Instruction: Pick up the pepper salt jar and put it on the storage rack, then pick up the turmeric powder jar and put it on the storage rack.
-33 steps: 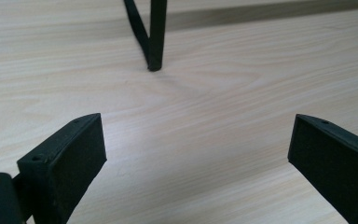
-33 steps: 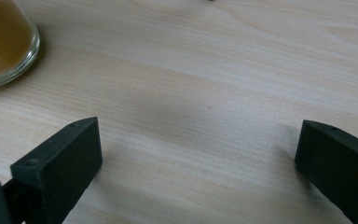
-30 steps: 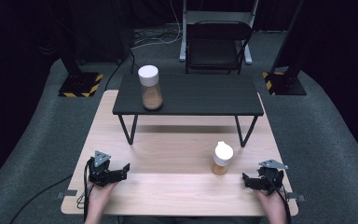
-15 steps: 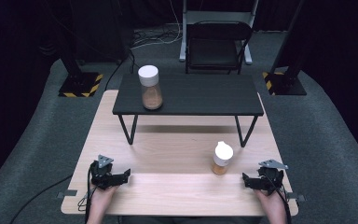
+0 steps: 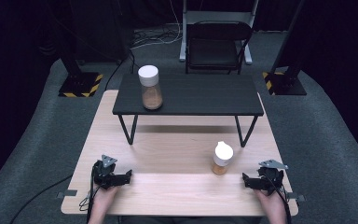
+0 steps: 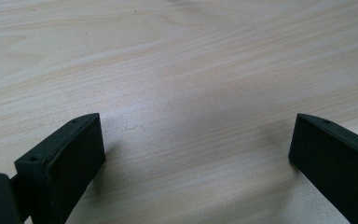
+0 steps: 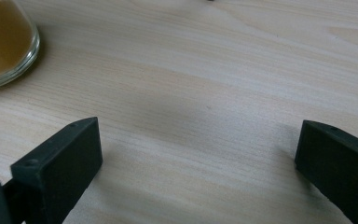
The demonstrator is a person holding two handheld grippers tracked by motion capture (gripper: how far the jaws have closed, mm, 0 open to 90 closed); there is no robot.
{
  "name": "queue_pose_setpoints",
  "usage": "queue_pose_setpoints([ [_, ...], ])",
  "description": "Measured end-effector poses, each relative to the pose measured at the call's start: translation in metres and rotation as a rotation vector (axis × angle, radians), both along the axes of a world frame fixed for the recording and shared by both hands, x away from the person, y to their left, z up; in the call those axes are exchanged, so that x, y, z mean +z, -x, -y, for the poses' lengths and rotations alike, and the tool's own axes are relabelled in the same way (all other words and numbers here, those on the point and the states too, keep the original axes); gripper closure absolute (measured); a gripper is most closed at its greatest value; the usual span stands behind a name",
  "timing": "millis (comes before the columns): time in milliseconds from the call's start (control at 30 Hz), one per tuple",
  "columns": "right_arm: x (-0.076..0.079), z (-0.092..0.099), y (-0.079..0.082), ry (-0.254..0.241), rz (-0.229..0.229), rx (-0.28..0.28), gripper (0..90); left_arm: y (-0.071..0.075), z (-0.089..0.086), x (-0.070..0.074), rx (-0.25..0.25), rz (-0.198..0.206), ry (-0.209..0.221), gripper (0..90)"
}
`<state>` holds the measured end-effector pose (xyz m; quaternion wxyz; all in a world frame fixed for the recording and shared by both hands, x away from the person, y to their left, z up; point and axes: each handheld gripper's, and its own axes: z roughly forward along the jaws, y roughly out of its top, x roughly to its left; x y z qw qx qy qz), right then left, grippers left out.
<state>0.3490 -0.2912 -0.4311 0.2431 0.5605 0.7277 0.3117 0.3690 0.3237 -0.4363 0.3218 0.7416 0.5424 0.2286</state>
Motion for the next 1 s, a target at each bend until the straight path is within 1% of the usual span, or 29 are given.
queue_pose_setpoints([
  [367, 0.0001, -0.0003, 0.0001, -0.001, -0.001, -0.004, 0.0, -0.0012, 0.0005, 0.0004, -0.001, -0.006, -0.002, 0.3],
  [733, 0.0, -0.0007, 0.0001, -0.002, 0.001, -0.01, 0.1, -0.0012, 0.001, 0.0005, 0.001, -0.007, -0.004, 0.0],
  [933, 0.0004, -0.0002, 0.0015, -0.003, 0.003, -0.012, 2.1, -0.0013, 0.001, 0.0005, 0.001, -0.007, -0.004, 0.0],
  [1000, 0.0025, 0.0001, 0.0014, -0.006, -0.004, -0.016, 5.1, -0.0012, 0.0011, 0.0004, 0.001, -0.007, -0.004, 0.0],
])
